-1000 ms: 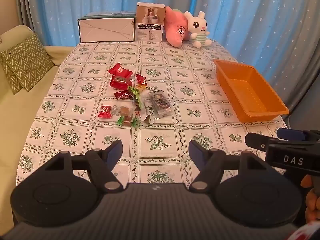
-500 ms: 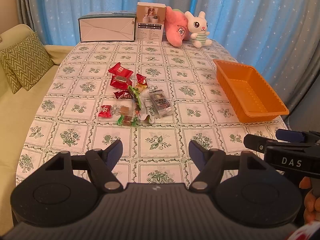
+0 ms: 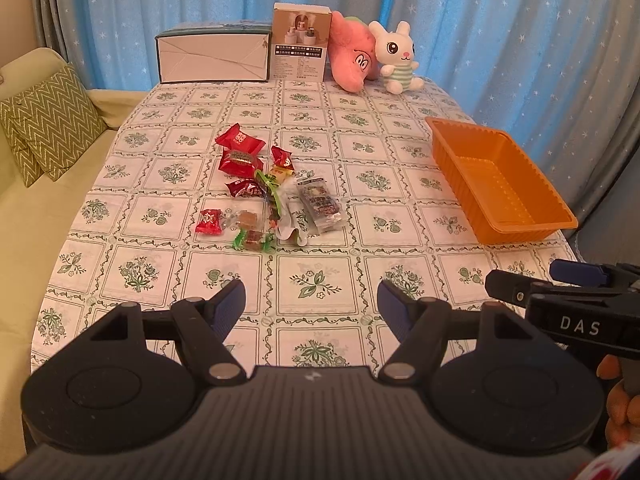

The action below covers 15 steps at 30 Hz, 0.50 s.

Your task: Organize snacks

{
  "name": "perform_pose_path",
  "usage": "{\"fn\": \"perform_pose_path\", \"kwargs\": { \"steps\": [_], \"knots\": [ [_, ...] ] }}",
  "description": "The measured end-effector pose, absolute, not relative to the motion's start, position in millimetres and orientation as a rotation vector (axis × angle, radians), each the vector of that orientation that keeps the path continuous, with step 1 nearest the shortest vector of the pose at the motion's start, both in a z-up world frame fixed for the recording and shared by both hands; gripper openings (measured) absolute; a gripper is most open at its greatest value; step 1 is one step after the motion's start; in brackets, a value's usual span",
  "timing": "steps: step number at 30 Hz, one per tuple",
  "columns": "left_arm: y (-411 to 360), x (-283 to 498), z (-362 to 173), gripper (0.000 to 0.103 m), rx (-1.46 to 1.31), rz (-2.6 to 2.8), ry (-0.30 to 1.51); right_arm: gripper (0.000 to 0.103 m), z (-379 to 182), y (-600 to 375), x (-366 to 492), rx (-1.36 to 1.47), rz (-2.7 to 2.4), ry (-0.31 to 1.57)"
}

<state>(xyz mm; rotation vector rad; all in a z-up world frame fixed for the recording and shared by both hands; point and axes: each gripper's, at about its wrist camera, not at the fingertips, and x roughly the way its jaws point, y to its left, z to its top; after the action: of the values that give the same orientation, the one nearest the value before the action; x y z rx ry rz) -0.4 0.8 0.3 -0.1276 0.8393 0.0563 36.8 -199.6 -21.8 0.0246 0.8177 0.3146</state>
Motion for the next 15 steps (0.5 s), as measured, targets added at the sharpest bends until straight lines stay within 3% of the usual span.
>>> {"fn": "perform_pose_path", "kwargs": {
  "steps": [15],
  "knots": [
    [3.3, 0.0, -3.2, 0.07, -0.123, 0.059, 0.838, 0.083, -22.5, -199.7, 37.6, 0.024, 0.316, 0.818]
  ]
}}
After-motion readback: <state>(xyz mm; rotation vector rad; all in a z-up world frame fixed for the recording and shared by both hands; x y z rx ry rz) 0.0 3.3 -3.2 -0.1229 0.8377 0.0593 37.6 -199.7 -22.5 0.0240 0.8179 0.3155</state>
